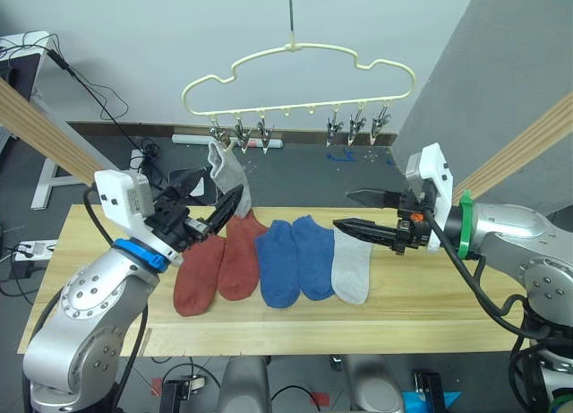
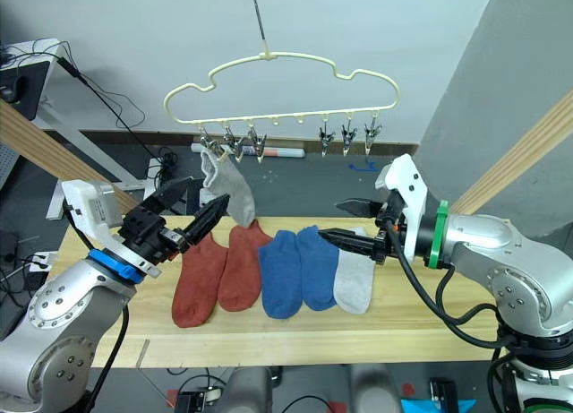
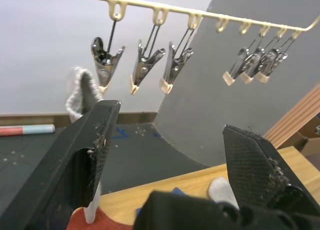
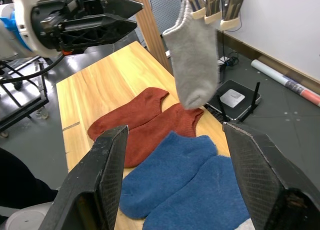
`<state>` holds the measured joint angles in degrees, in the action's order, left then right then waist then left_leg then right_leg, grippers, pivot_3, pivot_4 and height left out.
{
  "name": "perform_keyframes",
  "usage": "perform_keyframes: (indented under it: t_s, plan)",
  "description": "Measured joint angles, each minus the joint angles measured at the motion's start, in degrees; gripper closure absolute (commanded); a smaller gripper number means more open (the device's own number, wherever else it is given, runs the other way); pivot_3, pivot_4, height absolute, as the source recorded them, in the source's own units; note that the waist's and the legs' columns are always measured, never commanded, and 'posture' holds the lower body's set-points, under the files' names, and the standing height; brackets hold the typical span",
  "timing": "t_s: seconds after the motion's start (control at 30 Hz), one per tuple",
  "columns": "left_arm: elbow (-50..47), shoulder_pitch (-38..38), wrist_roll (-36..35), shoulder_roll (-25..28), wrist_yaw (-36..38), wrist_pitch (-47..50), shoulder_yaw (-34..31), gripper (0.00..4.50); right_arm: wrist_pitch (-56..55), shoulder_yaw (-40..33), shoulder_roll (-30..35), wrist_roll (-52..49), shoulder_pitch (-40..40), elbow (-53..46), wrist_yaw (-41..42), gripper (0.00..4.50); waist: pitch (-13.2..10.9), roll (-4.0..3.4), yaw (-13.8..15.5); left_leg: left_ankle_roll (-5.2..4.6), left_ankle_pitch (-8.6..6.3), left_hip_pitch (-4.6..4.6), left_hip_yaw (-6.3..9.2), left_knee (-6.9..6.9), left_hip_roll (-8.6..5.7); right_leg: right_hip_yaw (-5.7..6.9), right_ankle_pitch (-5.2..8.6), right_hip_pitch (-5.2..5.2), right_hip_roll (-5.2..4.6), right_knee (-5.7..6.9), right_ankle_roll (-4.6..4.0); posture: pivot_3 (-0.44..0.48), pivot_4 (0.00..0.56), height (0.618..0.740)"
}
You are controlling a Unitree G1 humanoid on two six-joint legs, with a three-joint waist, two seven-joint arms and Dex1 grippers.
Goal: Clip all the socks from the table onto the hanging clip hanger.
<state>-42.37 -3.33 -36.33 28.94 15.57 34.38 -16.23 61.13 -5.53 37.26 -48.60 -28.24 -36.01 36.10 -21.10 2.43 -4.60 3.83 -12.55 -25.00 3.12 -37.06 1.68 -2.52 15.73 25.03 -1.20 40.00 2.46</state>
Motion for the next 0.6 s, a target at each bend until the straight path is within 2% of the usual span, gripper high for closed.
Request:
perform_keyframes:
  t_s: [0.07,0.2,0.37,0.47,0.57,0.6]
  plan:
    - [0.1,-1.0,2.6,-2.0,-2.1,-1.1,1.9,0.73,0.0,0.0,0.5,-0.6,0.0,0.0,0.0,1.35,0.0,0.01,0.0,-0.02,0.01,0.00,0.00,-0.02,-0.02,-0.01,-0.03,-0.02,0.00,-0.01,0.03,-0.106,0.315,0.740]
    - [0.3,-1.6,5.6,-4.5,-4.1,-2.1,4.7,0.06,0.0,-0.1,0.6,-2.3,-0.4,-0.4,-0.9,1.35,0.0,0.01,0.0,-0.03,0.01,0.00,0.00,-0.04,-0.02,-0.02,-0.06,-0.04,0.00,-0.01,0.06,-0.115,0.326,0.740]
    - [2.3,-4.2,9.3,-7.5,-6.2,-3.0,7.8,0.06,0.2,-0.1,1.2,-4.0,-0.7,-0.9,-2.5,1.35,0.0,0.01,0.0,-0.07,0.03,0.02,0.01,-0.04,-0.02,-0.01,-0.09,-0.07,0.02,-0.01,0.05,-0.120,0.335,0.740]
    - [2.6,-4.3,11.0,-8.5,-6.2,-4.5,9.3,0.66,0.3,-0.1,1.5,-4.8,-0.7,-1.4,-3.3,1.35,0.0,0.01,-0.1,-0.07,0.03,0.02,-0.02,-0.04,-0.03,-0.04,-0.10,-0.08,0.01,-0.03,0.06,-0.128,0.346,0.740]
    - [2.8,-4.5,11.4,-9.1,-6.2,-4.8,9.2,1.58,0.7,-0.1,2.0,-6.1,-0.7,-1.5,-4.2,1.35,0.0,0.01,-0.1,-0.07,0.03,0.03,0.00,-0.03,-0.01,-0.03,-0.10,-0.08,0.03,-0.01,0.06,-0.130,0.349,0.740]
    - [3.0,-4.5,11.7,-9.1,-6.3,-4.8,9.3,1.58,0.7,-0.2,2.3,-6.7,-0.7,-1.6,-4.5,1.35,0.0,0.01,-0.1,-0.08,0.04,0.03,0.01,-0.03,-0.01,-0.02,-0.10,-0.08,0.04,-0.01,0.06,-0.132,0.351,0.740]
